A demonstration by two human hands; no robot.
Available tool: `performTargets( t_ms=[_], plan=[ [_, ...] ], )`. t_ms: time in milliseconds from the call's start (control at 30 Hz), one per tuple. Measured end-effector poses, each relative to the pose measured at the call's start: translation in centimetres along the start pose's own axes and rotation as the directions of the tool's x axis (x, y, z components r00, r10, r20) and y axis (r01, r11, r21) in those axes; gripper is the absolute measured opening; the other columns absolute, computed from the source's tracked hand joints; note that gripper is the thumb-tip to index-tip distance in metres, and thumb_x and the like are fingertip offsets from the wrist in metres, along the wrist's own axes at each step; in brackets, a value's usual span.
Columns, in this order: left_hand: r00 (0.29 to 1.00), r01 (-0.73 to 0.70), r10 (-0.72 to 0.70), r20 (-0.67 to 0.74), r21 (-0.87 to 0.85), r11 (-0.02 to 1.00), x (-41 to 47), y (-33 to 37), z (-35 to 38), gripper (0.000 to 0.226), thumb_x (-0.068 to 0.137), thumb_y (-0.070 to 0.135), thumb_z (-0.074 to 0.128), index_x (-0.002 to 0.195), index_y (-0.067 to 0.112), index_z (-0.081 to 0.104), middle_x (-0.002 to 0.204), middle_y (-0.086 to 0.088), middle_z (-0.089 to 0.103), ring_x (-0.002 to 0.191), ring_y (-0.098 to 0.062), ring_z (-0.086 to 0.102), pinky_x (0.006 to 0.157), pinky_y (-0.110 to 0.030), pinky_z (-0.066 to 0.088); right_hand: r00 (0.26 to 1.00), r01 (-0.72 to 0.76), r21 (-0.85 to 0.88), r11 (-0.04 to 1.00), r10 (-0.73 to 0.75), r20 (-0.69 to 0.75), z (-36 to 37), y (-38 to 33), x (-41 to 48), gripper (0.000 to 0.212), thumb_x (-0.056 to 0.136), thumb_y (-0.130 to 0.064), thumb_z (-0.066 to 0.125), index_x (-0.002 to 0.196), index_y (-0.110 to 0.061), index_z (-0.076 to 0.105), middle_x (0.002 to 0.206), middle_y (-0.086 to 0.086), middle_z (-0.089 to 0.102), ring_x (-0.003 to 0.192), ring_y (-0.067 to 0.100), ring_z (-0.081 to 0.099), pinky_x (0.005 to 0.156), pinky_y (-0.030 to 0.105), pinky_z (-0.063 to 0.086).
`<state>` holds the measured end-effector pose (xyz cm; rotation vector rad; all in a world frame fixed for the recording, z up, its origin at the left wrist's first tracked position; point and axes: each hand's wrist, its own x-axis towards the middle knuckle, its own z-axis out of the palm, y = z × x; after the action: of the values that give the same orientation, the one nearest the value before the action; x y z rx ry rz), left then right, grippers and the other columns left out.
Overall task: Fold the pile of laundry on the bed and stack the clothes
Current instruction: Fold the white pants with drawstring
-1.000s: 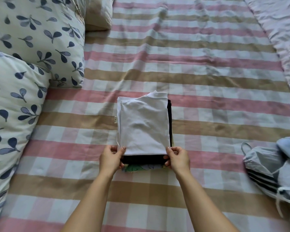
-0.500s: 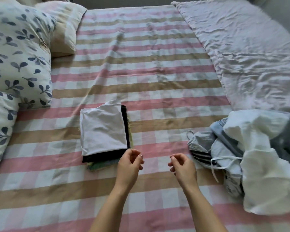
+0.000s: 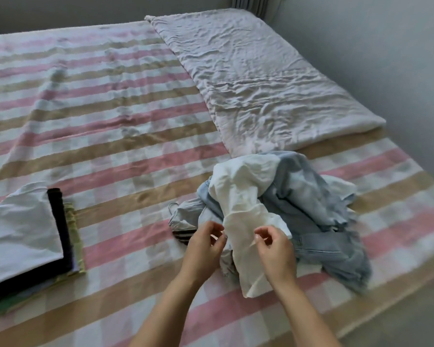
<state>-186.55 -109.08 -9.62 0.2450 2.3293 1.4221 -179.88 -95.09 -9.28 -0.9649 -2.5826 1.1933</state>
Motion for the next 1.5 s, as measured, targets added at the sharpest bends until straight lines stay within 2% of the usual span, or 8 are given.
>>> performTargets(
  t_ms=[167, 300, 400, 500, 767, 1133, 1400, 1500],
  plan=[
    [0.984, 0.122, -0.118, -0.136, 0.028, 0.992, 2.2, -0.7, 5.0, 0.038, 0.082, 0.008, 0.063, 0.117, 0.003, 0.048, 0.116, -0.013, 0.047, 0.105, -0.027, 0.05, 0.093, -0.04, 0.042, 0.995, -0.02, -0.223, 0.975, -0.003, -0.102, -0.2, 3.8, 1.9, 0.046, 0.075, -0.01, 0.071, 0.119, -0.012, 0.058, 0.122, 0.012, 0.047, 0.112, 0.031, 0.042, 0.094, 0.037, 0.036],
    [0.97, 0.197, -0.2, -0.136, -0.036, 0.98, 3.5, -1.4, 6.1, 0.038, 0.084, 0.01, 0.064, 0.118, 0.003, 0.049, 0.116, -0.012, 0.051, 0.107, -0.026, 0.05, 0.094, -0.04, 0.042, 0.998, -0.069, -0.105, 0.992, 0.07, 0.006, 0.6, 5.0, 3.0, 0.069, 0.074, -0.02, 0.076, 0.133, -0.008, 0.043, 0.131, 0.015, 0.045, 0.12, 0.029, 0.041, 0.099, 0.034, 0.034],
    [0.979, 0.163, -0.173, -0.108, -0.097, 0.982, 3.4, -1.2, 6.0, 0.006, 0.085, 0.007, 0.06, 0.084, 0.011, 0.055, 0.079, -0.001, 0.057, 0.078, -0.019, 0.053, 0.066, -0.027, 0.041, 0.988, -0.142, 0.081, 0.987, 0.136, 0.075, 1.0, 4.7, 3.1, 0.055, 0.078, -0.021, 0.072, 0.127, -0.013, 0.049, 0.117, 0.004, 0.058, 0.109, 0.022, 0.053, 0.088, 0.033, 0.045],
    [0.979, 0.144, -0.167, -0.119, -0.177, 0.974, 2.4, -1.3, 4.9, 0.024, 0.085, 0.002, 0.057, 0.068, 0.015, 0.047, 0.065, 0.002, 0.049, 0.065, -0.015, 0.045, 0.061, -0.026, 0.036, 0.993, -0.117, 0.112, 0.987, 0.113, 0.045, 1.1, 3.8, 2.5, 0.034, 0.083, -0.012, 0.064, 0.117, -0.012, 0.06, 0.11, 0.004, 0.065, 0.101, 0.02, 0.06, 0.081, 0.028, 0.046],
    [0.956, 0.066, -0.158, -0.246, -0.344, 0.937, -3.8, -2.3, -3.3, 0.017, 0.088, -0.002, 0.052, 0.075, 0.009, 0.051, 0.066, -0.003, 0.051, 0.062, -0.014, 0.044, 0.058, -0.029, 0.036, 0.996, 0.06, 0.317, 0.946, -0.079, 0.05, 2.3, -3.2, -3.2, 0.027, 0.084, -0.005, 0.064, 0.107, -0.019, 0.067, 0.097, -0.011, 0.065, 0.089, -0.005, 0.059, 0.075, 0.0, 0.039],
    [0.881, -0.161, 0.027, -0.473, -0.246, 0.956, -15.7, -4.3, -17.7, 0.007, 0.082, 0.02, 0.052, 0.082, 0.026, 0.057, 0.071, 0.001, 0.059, 0.066, -0.014, 0.053, 0.061, -0.028, 0.045, 0.93, 0.01, 0.648, 0.761, -0.245, 0.274, 8.7, -12.3, -17.3, 0.029, 0.08, 0.002, 0.067, 0.097, -0.021, 0.07, 0.096, -0.004, 0.071, 0.093, 0.007, 0.066, 0.079, 0.015, 0.049],
    [0.928, 0.019, -0.003, -0.374, 0.037, 0.999, -20.9, -14.2, -15.8, 0.013, 0.083, 0.007, 0.052, 0.075, 0.016, 0.049, 0.064, 0.009, 0.049, 0.062, -0.004, 0.048, 0.058, -0.018, 0.036, 0.898, -0.154, 0.468, 0.87, -0.075, 0.434, 16.6, -7.0, -23.6, 0.025, 0.084, 0.002, 0.06, 0.102, -0.015, 0.065, 0.101, 0.001, 0.068, 0.099, 0.014, 0.063, 0.088, 0.03, 0.05],
    [0.95, 0.091, -0.07, -0.303, 0.056, 0.994, -21.8, -17.8, -12.9, 0.014, 0.082, -0.001, 0.057, 0.083, 0.012, 0.057, 0.077, 0.006, 0.058, 0.075, -0.007, 0.054, 0.068, -0.028, 0.044, 0.887, -0.233, 0.36, 0.903, 0.045, 0.46, 18.3, -3.7, -24.4, 0.029, 0.086, 0.0, 0.058, 0.097, -0.026, 0.062, 0.097, -0.006, 0.067, 0.096, 0.01, 0.062, 0.079, 0.018, 0.05]
  ],
)
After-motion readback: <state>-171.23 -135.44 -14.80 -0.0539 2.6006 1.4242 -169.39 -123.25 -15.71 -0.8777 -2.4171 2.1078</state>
